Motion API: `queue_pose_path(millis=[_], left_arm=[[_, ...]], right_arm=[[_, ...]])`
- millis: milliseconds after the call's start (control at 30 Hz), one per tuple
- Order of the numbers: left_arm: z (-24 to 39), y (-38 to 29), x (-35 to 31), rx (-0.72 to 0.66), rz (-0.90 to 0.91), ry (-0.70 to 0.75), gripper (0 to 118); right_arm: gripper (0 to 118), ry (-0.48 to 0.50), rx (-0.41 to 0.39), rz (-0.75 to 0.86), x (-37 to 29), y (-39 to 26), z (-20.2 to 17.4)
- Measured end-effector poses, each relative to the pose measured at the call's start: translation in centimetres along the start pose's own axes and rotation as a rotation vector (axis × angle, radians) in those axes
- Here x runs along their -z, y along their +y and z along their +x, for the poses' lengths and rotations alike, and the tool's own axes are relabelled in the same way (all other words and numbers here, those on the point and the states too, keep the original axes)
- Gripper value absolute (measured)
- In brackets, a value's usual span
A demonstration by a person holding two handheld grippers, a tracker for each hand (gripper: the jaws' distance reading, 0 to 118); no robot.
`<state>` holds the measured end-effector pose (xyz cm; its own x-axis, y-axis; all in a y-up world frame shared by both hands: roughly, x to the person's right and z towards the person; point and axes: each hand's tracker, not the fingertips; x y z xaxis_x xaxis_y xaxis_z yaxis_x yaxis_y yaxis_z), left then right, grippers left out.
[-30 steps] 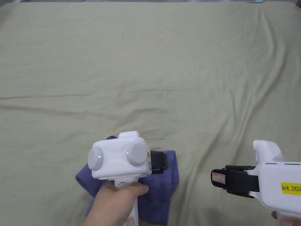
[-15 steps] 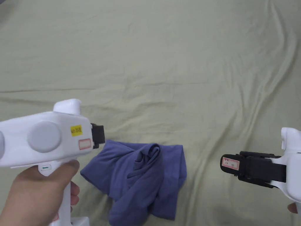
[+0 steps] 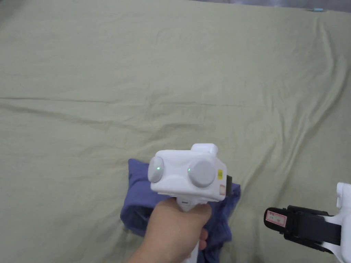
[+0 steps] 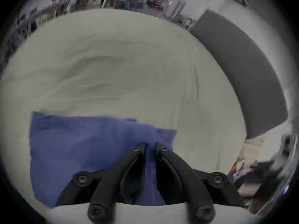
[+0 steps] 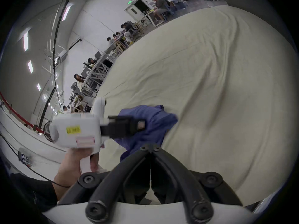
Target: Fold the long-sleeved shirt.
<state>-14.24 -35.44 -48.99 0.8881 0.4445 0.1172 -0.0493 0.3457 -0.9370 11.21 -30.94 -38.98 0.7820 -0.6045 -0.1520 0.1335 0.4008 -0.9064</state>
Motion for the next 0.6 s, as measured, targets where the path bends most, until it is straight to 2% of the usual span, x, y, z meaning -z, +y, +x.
queue_pose_path(millis=[100,200,267,333,400,467,500,600], left_arm=[[-0.2,1.1,-0.7,-0.032,0.000,-0.036,7],[-2.4,1.0,-5.5,-0.069,0.071,-0.136,7],[-4.7,0.9,-9.1,-0.084,0.127,-0.138,7],[-7.7,0.6,-12.7,-0.103,0.185,-0.092,7],[-10.4,0.1,-15.4,-0.119,0.213,0.000,7],[-12.6,-0.7,-16.9,-0.128,0.221,0.104,7],[-13.6,-1.1,-17.3,-0.140,0.218,0.128,7],[-15.7,-2.1,-16.9,-0.206,0.161,0.112,7]], right_arm=[[0,-0.013,-0.003,0.014,-0.1,0.1,-0.2],[0,0.030,0.000,0.070,-0.5,0.5,-0.8],[0,0.044,0.010,0.083,0.0,0.9,-1.4],[0,0.041,0.052,0.057,1.3,1.5,-2.3],[0,-0.025,0.090,-0.025,3.4,2.1,-3.7],[0,-0.078,0.046,-0.082,5.9,2.5,-5.3],[0,-0.092,0.010,-0.092,7.3,2.7,-6.2],[0,-0.195,0.014,-0.195,12.0,3.1,-7.4]])
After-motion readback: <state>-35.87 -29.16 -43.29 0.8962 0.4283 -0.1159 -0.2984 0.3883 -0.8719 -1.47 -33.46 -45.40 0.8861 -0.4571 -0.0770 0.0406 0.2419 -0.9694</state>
